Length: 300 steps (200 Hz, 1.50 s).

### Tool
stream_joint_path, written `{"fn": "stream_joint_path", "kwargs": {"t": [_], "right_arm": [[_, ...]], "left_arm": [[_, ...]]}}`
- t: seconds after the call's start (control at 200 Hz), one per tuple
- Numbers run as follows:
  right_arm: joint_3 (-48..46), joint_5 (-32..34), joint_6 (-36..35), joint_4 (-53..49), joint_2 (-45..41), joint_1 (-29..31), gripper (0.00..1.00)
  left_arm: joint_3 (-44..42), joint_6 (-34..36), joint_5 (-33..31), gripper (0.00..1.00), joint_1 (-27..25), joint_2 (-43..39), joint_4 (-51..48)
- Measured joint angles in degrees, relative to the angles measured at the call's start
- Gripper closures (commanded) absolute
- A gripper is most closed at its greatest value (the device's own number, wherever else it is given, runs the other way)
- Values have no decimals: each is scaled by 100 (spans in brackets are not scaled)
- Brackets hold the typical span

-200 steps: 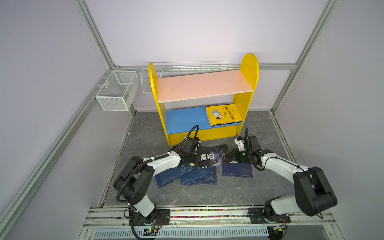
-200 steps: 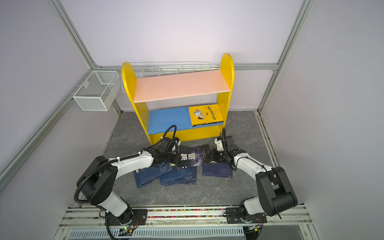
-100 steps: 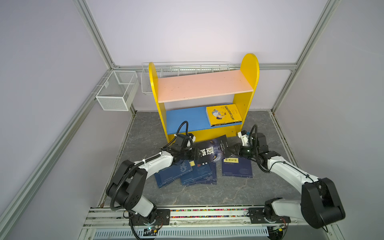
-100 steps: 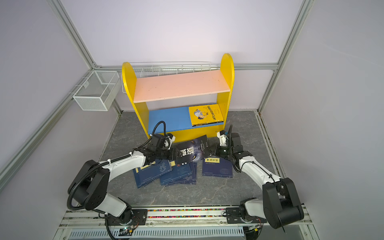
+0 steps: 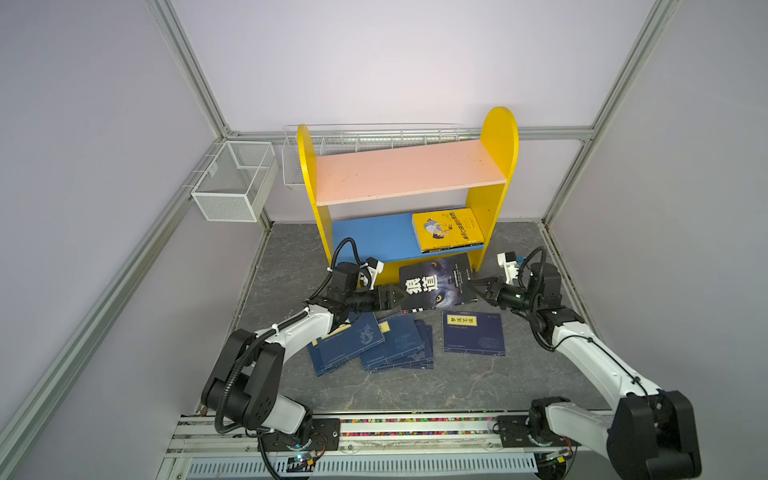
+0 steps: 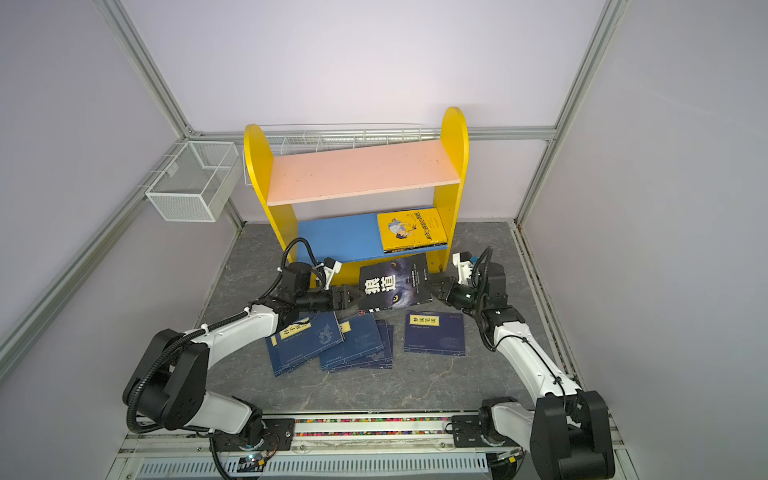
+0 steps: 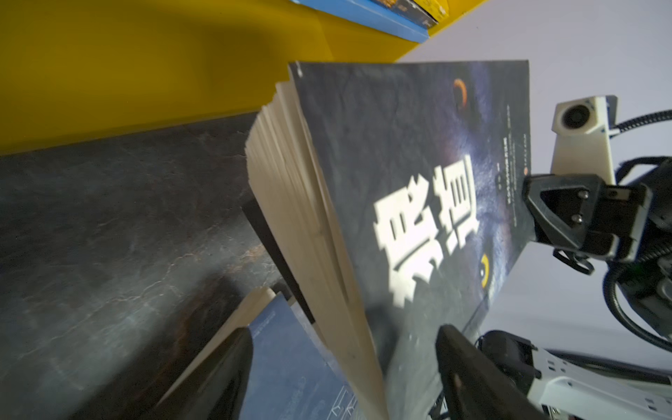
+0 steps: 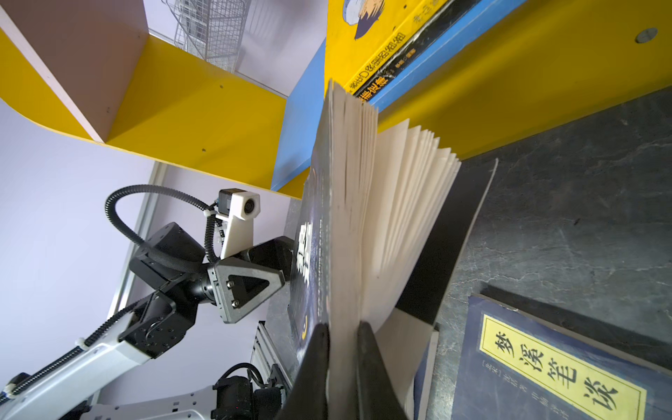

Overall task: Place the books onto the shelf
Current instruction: 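Lift the wolf-eye book upright with both grippers toward the blue shelf, then carry the upright wolf-eye book with both grippers onto the blue shelf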

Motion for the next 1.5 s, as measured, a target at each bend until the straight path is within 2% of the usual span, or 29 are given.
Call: {"fn": "stream_joint_path", "kwargs": {"t": [0.22,0.425,0.605,0.835,0.97,1.03,1.1,1.145,1.205,1.275,1.31,1.33,1.36,1.385,1.41,1.445,1.5], "right_arm": [[-44,-46,321,240,-7,-76,94],[-44,-44,494,424,-7,-81,93],[-42,-46,544,535,-7,-81,94],[-42,-175,468,562,-28,-129,93],[-42,-291,249,431,-214,-142,93],[-42,-328,103,284,-302,-146,93],[-42,-341,-37,127,-356,-149,93],[-42,-332,-131,37,-367,-151,93],[-42,-273,-247,-114,-367,-179,93],[-37,-190,-358,-262,-367,-210,93],[-15,-155,-415,-343,-367,-221,89],[-2,-122,-444,-382,-367,-225,83],[33,-63,-468,-461,-367,-229,69],[59,-11,-509,-520,-367,-229,47],[81,52,-531,-575,-367,-229,35],[87,96,-551,-621,-372,-223,27],[87,153,-549,-675,-400,-201,19]], "left_arm": [[-201,-570,896,19,-9,293,925],[-223,-870,1467,20,-153,415,1460],[-216,-949,1683,26,-216,420,1615],[-50,-1080,1613,37,-214,437,1711],[52,-1161,1521,49,-214,437,1749],[72,-1222,1475,60,-212,437,1803],[81,-1283,1412,80,-210,437,1856],[83,-1303,1381,85,-208,437,1919],[96,-1357,1373,87,-214,428,2031],[114,-1375,1322,96,-262,398,2098],[116,-1386,1261,100,-297,382,2096],[116,-1384,1220,100,-321,376,2096],[116,-1386,1158,100,-354,367,2096],[116,-1386,1104,100,-380,358,2098],[116,-1394,1029,100,-415,345,2103],[116,-1405,920,100,-463,334,2146],[114,-1475,717,100,-544,291,2218]]}}
